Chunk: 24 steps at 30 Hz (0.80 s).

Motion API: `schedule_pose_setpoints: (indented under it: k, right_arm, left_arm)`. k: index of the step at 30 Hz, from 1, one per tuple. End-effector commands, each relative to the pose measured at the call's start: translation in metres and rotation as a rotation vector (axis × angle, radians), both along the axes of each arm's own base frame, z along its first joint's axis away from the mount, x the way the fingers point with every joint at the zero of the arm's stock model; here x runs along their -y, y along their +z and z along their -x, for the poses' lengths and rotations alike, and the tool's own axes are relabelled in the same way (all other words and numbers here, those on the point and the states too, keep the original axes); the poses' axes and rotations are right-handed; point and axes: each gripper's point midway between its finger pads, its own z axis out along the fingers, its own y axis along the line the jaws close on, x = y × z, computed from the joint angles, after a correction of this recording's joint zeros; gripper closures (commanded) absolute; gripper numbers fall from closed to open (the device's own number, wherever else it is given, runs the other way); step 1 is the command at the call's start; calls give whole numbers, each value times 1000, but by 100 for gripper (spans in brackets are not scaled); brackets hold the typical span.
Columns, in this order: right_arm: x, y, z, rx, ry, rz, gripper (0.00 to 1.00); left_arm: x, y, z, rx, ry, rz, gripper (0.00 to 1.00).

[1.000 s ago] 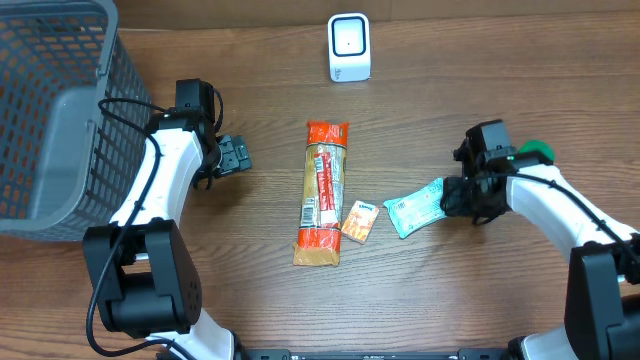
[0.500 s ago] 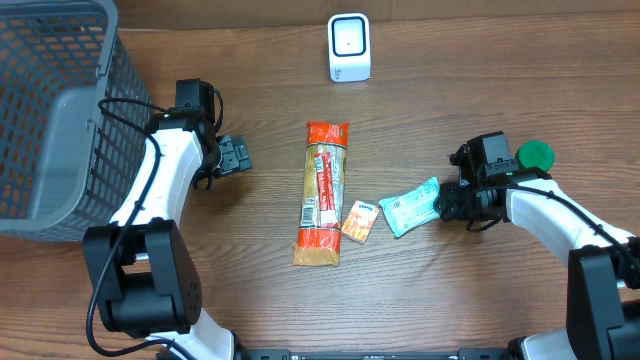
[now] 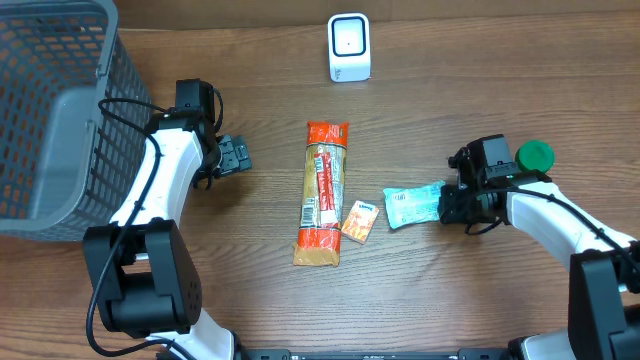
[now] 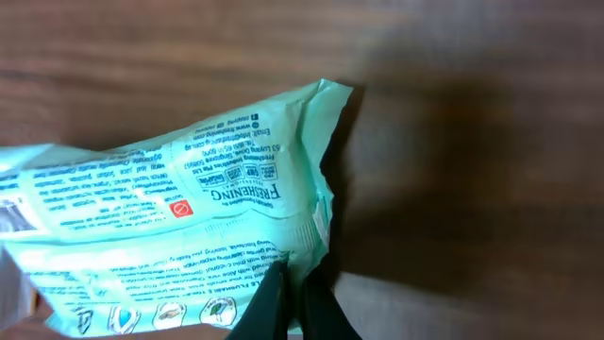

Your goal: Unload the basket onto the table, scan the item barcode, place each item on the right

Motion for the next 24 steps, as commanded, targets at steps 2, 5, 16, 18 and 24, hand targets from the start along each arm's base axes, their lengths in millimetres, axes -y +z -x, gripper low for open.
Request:
schedule_pose_setpoints:
  k: [2,5,16,18,24]
  right_arm:
    - [-1,46,-14,117,-16,-24,96]
    - [-3,94,-25,261,-15,-52,96]
    - [-8,137,0,331,6,-116,96]
    - [-8,135,3,315,6,-113,96]
    - [-8,137,0,327,7,-115,96]
  left_arm:
    - [0,1,0,4,-1,7,0]
    - [0,1,0,4,-1,7,0]
    - [0,1,0,4,-1,7,0]
    - [0,1,0,4,-1,7,0]
    - [0,1,0,4,-1,7,0]
